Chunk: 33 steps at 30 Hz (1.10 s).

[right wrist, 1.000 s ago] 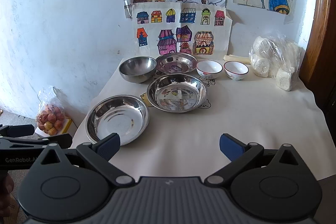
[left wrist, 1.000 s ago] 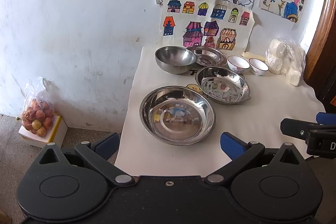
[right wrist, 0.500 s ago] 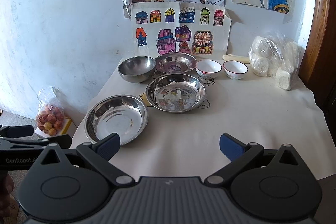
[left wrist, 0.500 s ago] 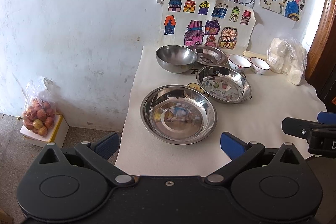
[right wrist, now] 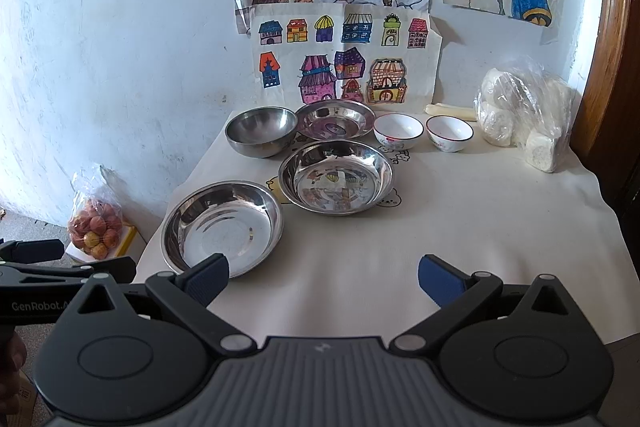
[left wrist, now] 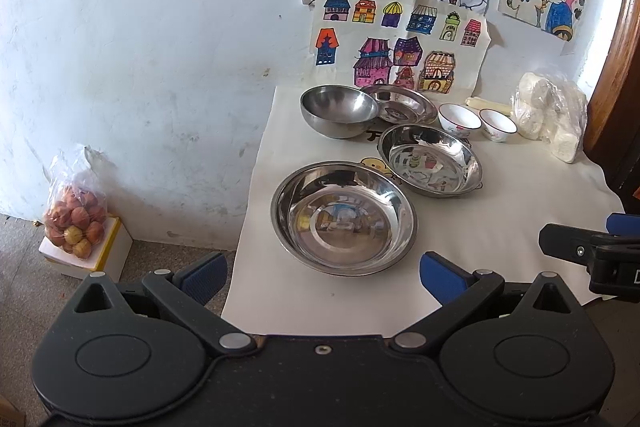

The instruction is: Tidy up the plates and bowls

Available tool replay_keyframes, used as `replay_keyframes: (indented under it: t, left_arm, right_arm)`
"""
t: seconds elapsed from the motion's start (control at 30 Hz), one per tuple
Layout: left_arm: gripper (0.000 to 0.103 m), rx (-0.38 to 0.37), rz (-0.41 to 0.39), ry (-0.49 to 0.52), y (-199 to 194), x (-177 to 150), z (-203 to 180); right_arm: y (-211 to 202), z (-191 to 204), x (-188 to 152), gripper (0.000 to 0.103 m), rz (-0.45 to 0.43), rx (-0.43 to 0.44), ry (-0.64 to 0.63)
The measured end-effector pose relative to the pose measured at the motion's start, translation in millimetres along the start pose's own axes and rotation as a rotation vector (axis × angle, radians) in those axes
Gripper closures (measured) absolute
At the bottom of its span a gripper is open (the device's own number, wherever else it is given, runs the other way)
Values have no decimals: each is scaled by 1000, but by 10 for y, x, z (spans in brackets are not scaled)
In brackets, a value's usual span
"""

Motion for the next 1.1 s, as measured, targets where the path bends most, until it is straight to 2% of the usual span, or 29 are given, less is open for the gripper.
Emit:
replay_keyframes:
  t: [0.63,1.1]
  left_arm:
    - [1,0,4,-1,15,-16,19]
    - [1,-2,37,0,117,10,-47]
  right_arm:
    - [8,-12,9,0,-1,-4,1]
    - [128,-69,21,0,12,-6,9]
Point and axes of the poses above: each gripper's, at about its wrist camera, not at the fingertips, and y roughly the way its jaws point, z to its left, x to its top, the point moved 8 cm from there along y, roughly the way its jaws point, and after that the axes turned 2 degrees about y, right-handed, at the moved point
